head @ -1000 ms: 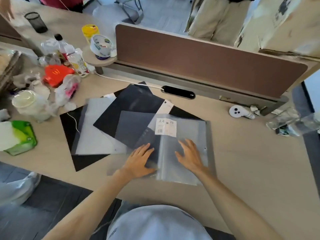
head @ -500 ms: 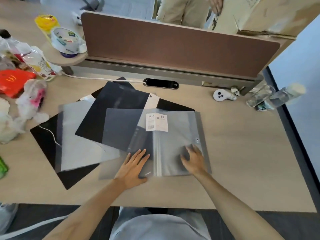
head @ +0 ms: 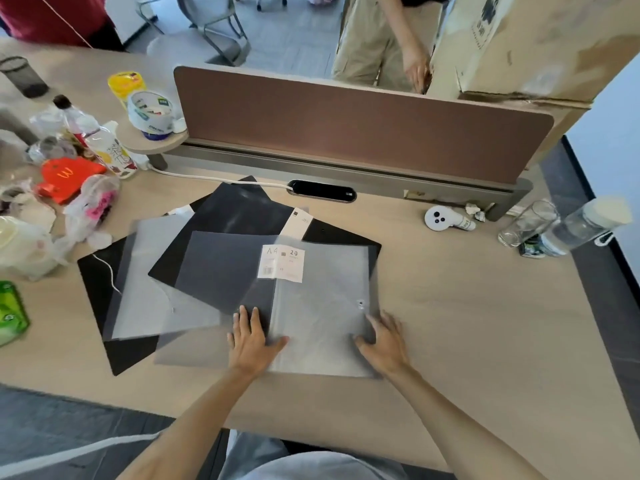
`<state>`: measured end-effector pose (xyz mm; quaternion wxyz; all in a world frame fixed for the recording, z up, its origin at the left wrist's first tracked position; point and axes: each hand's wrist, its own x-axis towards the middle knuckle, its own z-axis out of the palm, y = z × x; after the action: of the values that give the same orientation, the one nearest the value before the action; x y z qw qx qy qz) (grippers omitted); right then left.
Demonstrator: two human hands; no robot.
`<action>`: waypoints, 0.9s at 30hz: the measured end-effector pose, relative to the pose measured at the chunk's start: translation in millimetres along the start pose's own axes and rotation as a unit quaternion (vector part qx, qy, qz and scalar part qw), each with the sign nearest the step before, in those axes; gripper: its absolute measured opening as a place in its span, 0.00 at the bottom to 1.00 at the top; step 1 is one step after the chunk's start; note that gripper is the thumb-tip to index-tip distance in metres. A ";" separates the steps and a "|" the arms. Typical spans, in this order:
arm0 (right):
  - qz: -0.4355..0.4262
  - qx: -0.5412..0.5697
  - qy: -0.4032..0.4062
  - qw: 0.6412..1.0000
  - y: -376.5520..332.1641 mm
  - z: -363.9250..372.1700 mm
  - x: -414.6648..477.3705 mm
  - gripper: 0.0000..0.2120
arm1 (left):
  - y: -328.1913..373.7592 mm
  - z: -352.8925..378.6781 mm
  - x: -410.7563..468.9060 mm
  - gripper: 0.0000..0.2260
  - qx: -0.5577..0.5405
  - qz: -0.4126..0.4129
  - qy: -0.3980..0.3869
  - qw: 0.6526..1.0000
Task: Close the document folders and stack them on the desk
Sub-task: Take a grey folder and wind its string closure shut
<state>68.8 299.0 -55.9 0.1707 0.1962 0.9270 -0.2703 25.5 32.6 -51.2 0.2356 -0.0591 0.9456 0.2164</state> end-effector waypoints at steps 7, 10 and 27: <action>0.077 0.265 -0.028 0.961 -13.8 -8.2 26.3 0.36 | 5.4 -4.6 -2.2 0.40 -0.004 -0.075 -0.033 0.997; 0.145 0.313 -0.029 0.938 -18.9 -25.5 40.2 0.32 | -3.1 -8.6 -2.6 0.43 -0.004 -0.076 -0.050 0.996; -0.063 0.464 -0.101 0.878 -93.0 -89.1 21.4 0.12 | -11.3 -79.2 0.4 0.46 -0.310 -0.016 0.017 0.950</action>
<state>-10.9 283.1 46.3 0.1359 0.1659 0.6835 -0.6977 -5.7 -12.2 7.2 0.1933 -0.1481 0.8345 0.4943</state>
